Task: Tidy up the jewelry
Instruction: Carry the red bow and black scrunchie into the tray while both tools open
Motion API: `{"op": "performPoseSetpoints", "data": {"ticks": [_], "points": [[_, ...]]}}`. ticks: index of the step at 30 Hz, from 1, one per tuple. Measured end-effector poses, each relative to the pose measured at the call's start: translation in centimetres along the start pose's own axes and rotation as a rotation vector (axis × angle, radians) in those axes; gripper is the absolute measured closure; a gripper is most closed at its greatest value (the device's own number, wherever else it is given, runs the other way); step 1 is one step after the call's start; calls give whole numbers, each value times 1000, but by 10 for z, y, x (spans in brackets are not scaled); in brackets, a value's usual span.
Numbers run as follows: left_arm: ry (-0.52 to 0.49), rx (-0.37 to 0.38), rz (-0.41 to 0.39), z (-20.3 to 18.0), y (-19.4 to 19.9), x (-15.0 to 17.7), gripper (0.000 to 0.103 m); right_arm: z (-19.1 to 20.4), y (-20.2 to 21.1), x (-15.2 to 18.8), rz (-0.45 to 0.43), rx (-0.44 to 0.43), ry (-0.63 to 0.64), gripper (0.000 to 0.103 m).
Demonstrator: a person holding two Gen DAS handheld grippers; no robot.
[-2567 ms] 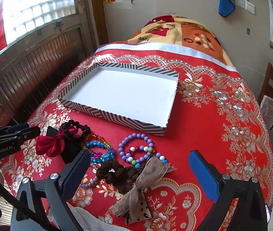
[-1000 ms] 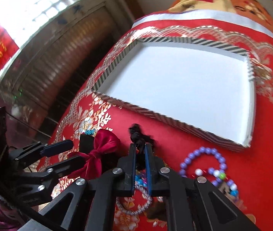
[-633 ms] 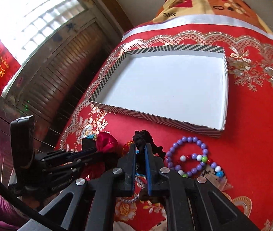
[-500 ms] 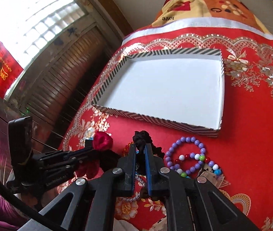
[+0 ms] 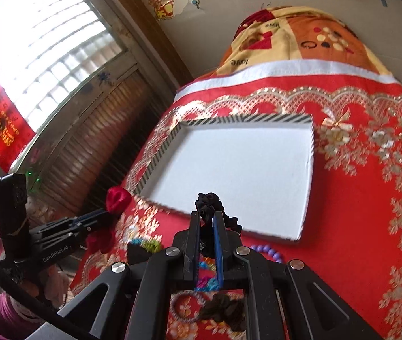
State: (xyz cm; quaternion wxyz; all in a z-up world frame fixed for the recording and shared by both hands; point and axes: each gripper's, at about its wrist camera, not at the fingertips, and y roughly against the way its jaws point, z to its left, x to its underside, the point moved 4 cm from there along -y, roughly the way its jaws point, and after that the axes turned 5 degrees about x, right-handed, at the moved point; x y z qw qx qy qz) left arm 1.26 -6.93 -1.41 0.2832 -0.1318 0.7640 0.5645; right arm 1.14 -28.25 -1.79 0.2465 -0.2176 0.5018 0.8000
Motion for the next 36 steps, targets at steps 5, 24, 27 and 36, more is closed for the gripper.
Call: {"op": "performPoseSetpoints", "data": {"ticks": [5, 24, 27, 36], "points": [[-20, -27, -3, 11, -17, -25, 93, -13, -11, -14, -3, 45, -20, 95], [-30, -45, 79, 40, -102, -65, 93, -54, -60, -26, 72, 195, -90, 95], [-29, -53, 84, 42, -110, -66, 93, -53, -68, -24, 87, 195, -95, 95], [-9, -84, 127, 55, -138, -60, 93, -44, -110, -12, 159, 188, -77, 95]]}}
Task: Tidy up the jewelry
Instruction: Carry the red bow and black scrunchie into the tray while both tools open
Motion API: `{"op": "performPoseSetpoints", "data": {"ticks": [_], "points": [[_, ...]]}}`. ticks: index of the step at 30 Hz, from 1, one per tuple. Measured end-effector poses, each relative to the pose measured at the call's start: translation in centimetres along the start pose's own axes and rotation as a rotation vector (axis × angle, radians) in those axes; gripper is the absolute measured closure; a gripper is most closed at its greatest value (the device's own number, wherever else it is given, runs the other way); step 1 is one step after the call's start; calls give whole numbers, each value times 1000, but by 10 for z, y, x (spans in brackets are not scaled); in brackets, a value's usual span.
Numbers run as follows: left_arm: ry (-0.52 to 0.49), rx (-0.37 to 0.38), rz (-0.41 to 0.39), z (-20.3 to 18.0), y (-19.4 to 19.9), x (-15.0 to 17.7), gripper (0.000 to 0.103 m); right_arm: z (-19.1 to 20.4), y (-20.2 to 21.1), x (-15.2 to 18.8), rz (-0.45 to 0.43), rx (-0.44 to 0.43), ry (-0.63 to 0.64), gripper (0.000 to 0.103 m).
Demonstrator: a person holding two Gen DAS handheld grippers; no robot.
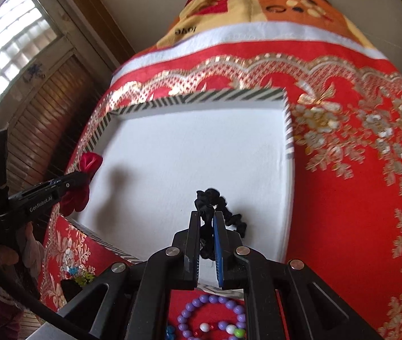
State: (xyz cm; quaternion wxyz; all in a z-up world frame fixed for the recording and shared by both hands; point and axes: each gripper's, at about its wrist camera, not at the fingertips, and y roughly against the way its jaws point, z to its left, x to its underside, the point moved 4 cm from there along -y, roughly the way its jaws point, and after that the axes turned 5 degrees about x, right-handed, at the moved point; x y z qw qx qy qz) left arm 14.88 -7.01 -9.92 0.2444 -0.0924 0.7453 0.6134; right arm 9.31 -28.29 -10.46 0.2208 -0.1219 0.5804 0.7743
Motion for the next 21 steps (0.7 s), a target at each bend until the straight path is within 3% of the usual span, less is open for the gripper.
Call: {"op": "performPoseSetpoints", "data": {"ticks": [6, 8, 9, 10, 11, 16, 21], "points": [[18, 35, -5, 3, -8, 3, 87, 5, -22, 10, 63, -20, -7, 94], [17, 44, -14, 4, -7, 3, 78, 2, -19, 9, 51, -28, -17, 83], [22, 58, -18, 4, -5, 3, 67, 0, -14, 8, 37, -27, -20, 70], [30, 70, -22, 4, -3, 3, 58, 0, -9, 8, 26, -34, -19, 64], [41, 79, -28, 5, 0, 3, 57, 0, -3, 7, 7, -34, -14, 64], [25, 53, -59, -1, 22, 10, 55, 0, 38, 5, -107, 41, 25, 63], [14, -31, -115, -10, 54, 24, 55, -1, 81, 13, -220, 146, 65, 57]]}}
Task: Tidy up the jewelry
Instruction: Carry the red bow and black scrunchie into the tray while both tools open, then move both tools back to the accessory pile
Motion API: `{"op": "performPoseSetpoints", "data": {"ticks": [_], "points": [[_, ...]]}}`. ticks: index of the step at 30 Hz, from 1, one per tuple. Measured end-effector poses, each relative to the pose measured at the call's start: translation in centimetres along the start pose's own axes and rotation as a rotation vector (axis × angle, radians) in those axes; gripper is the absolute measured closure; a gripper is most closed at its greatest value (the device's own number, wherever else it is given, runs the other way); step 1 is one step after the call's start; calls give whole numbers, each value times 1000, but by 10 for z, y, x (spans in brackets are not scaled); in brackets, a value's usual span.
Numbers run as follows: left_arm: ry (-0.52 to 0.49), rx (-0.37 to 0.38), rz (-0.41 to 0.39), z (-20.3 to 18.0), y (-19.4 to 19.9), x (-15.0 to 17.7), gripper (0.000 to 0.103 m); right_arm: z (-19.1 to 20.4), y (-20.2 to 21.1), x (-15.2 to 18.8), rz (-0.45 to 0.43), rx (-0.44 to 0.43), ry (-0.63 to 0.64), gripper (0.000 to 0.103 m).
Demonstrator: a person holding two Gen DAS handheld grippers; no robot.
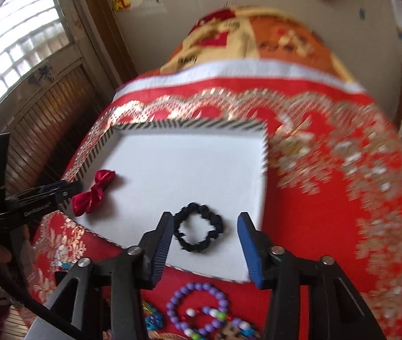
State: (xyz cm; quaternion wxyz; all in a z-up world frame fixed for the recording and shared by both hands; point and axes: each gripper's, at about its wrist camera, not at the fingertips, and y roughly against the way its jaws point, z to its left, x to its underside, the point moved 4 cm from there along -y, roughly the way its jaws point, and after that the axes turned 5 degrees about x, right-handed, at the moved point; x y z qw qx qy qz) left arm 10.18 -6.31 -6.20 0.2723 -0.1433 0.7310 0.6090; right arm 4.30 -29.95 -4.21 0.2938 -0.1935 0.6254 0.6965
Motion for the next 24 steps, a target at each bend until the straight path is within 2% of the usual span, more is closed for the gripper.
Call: {"op": "performPoseSetpoints", "data": {"ticks": [3, 6, 12, 17, 24], "points": [[-7, -32, -29, -4, 19, 8, 55, -2, 19, 4, -44, 13, 14, 57], [-12, -42, -57, -9, 36, 17, 55, -3, 32, 10, -51, 31, 33, 56], [-13, -48, -61, -18, 60, 40, 55, -12, 55, 25, -75, 1, 27, 56], [-23, -73, -66, -24, 75, 61, 55, -21, 67, 40, -66, 22, 19, 56], [2, -86, -66, -21, 92, 88, 55, -38, 72, 75, -3, 20, 21, 56]]}}
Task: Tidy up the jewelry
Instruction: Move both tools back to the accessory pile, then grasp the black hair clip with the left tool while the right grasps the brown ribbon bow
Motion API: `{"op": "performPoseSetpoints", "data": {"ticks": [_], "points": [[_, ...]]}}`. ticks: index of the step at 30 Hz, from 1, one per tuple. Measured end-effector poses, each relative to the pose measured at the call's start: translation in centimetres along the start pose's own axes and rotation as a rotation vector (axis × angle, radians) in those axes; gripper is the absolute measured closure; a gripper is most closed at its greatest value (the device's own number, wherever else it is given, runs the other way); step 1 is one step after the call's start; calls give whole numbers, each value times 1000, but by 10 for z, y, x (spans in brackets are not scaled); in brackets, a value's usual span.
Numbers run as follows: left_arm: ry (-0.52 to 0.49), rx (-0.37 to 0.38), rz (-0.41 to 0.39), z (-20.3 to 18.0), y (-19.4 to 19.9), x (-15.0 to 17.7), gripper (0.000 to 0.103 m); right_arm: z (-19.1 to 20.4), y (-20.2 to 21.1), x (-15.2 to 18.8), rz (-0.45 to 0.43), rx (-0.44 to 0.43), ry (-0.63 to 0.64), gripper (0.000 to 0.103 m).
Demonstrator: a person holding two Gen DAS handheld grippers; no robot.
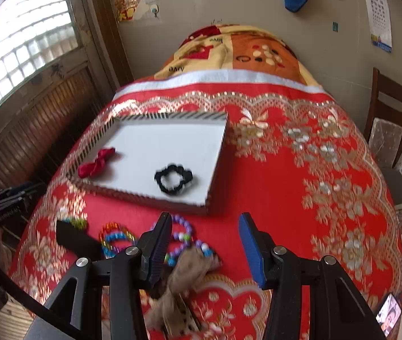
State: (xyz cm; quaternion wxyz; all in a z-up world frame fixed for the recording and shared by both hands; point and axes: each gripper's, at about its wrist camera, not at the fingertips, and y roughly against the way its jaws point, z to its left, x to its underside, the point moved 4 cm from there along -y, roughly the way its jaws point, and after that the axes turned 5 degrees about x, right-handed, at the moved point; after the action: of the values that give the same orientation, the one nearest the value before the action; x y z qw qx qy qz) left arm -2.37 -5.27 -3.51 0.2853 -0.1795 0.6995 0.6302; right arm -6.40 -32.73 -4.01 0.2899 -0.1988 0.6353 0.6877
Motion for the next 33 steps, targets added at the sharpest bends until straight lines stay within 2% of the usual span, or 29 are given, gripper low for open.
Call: {"op": "performPoseSetpoints", "data": {"ticks": [6, 15, 21, 27, 33], "points": [[67, 23, 27, 10, 7, 24, 55, -3, 3, 28, 63, -50, 13, 56], [160, 43, 79, 28, 12, 53, 55, 13, -17, 68, 176, -127, 22, 56], [185, 92, 130, 27, 3, 63, 54, 21, -28, 73, 196, -138, 26, 56], [232, 159, 153, 25, -10, 59, 52, 25, -38, 78, 224, -139, 26, 56], [212, 186, 192, 21, -33, 52, 52, 25, -46, 77, 233, -132, 2, 56]]}}
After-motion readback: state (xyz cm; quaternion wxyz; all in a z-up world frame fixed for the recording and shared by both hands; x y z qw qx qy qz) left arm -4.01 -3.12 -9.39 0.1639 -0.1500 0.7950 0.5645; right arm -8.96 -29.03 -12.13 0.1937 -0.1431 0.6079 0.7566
